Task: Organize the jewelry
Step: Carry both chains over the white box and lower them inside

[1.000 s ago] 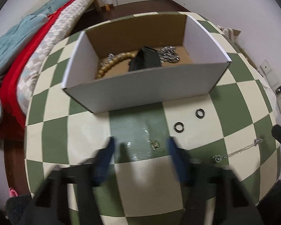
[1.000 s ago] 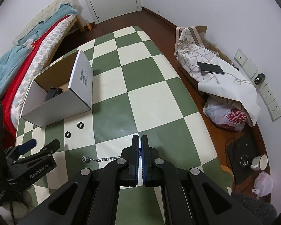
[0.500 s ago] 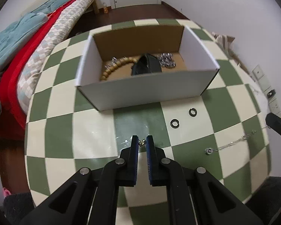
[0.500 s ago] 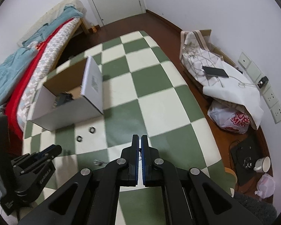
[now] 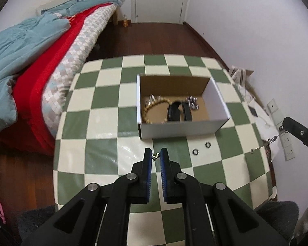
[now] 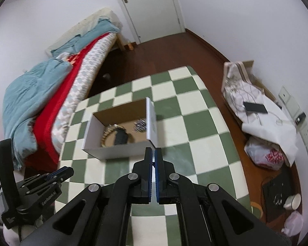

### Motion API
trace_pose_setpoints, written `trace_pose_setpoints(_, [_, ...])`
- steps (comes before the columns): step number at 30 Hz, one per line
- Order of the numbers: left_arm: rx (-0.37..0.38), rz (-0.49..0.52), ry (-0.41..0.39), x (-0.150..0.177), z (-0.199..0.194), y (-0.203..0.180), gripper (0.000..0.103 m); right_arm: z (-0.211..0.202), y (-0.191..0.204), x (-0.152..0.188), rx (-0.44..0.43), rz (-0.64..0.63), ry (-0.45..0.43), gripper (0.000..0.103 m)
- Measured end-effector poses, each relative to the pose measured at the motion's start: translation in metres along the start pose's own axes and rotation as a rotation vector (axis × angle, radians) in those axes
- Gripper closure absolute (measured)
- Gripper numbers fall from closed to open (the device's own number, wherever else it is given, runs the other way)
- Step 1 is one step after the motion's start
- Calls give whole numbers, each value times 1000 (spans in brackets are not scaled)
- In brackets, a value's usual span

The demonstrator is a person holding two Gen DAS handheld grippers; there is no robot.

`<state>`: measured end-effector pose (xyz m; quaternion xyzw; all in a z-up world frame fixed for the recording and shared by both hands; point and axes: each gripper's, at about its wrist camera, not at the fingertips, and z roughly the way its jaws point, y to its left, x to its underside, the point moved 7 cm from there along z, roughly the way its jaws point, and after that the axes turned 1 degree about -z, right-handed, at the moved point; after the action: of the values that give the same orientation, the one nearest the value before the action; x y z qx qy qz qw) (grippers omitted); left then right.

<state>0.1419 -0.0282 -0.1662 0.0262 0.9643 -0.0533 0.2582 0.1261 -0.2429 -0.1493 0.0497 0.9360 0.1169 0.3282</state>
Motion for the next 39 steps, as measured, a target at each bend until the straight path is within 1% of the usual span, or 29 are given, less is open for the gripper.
trace_pose_setpoints(5, [21, 3, -50, -26, -21, -3, 98, -11, 17, -24, -19, -42, -21, 101])
trace_pose_setpoints(11, [55, -1, -97, -65, -36, -4, 98, -25, 45, -70, -54, -90, -73, 101])
trace_pose_setpoints(14, [66, 0, -97, -80, -32, -5, 98, -25, 68, -93, -59, -143, -94, 101])
trace_pose_setpoints(17, [76, 1, -70, -91, -18, -5, 98, -11, 86, -104, -44, -191, -78, 101])
trace_pose_setpoints(20, [82, 6, -12, -97, 7, -3, 98, 15, 92, -105, -39, -200, -22, 101])
trace_pose_setpoints(22, [78, 10, 34, -99, 28, -1, 98, 41, 90, -99, -35, -191, 36, 101])
trace_pose_setpoints(26, [108, -34, 122, -99, 66, 5, 97, 83, 80, -85, -34, -153, 131, 101])
trace_pose_setpoints(28, [118, -57, 149, -100, 79, 8, 97, 101, 73, -79, -30, -132, 172, 101])
trace_pose_setpoints(33, [159, -90, 208, -105, 101, 9, 97, 129, 59, -71, -28, -96, 241, 101])
trace_pose_setpoints(35, [183, -99, 227, -106, 105, 6, 97, 137, 56, -67, -26, -90, 270, 101])
trace_pose_setpoints(39, [205, -110, 252, -110, 108, 3, 96, 152, 49, -62, -26, -59, 324, 100])
